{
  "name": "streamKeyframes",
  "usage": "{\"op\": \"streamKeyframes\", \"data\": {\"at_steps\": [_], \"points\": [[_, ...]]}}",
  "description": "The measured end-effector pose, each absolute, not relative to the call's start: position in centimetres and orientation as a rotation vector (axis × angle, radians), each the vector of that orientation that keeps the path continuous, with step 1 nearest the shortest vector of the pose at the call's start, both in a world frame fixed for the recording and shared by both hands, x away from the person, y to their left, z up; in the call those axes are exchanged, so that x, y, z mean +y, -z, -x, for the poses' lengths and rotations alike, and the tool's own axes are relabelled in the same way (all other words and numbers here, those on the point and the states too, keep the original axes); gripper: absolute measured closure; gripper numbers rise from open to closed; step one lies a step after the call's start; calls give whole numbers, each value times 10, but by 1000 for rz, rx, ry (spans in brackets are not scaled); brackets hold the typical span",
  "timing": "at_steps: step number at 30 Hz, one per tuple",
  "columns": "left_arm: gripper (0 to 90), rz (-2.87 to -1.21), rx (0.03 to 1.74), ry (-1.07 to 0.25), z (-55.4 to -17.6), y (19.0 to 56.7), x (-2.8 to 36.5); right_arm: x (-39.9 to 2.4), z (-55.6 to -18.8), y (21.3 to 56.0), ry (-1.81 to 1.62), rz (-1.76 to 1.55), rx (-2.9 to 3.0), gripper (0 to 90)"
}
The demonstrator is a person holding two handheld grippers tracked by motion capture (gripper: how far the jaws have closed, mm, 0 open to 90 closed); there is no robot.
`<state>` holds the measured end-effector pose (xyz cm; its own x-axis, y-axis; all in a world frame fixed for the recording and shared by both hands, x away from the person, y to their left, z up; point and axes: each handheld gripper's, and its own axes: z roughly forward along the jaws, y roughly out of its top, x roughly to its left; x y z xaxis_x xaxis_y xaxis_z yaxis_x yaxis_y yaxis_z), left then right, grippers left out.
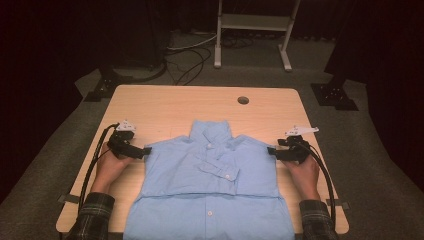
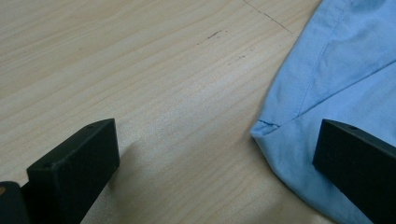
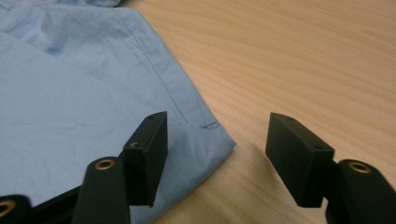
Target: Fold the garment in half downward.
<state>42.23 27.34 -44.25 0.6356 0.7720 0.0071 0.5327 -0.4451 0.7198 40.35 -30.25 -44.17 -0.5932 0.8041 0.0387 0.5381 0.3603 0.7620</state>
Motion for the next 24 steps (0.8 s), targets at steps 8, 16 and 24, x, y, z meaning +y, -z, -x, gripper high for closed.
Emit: {"op": "streamKeyframes", "data": {"at_steps": [8,16,24], "points": [[0,-2155,1012,-440,-422,443,273,-305,-404,443,-1128,-1203,2310,639],[0,-2156,1003,-435,-422,443,273,-304,-402,444,-1157,-1208,2328,863],[48,-2155,959,-426,-420,442,274,-302,-401,443,-1151,-1222,2321,885]]}}
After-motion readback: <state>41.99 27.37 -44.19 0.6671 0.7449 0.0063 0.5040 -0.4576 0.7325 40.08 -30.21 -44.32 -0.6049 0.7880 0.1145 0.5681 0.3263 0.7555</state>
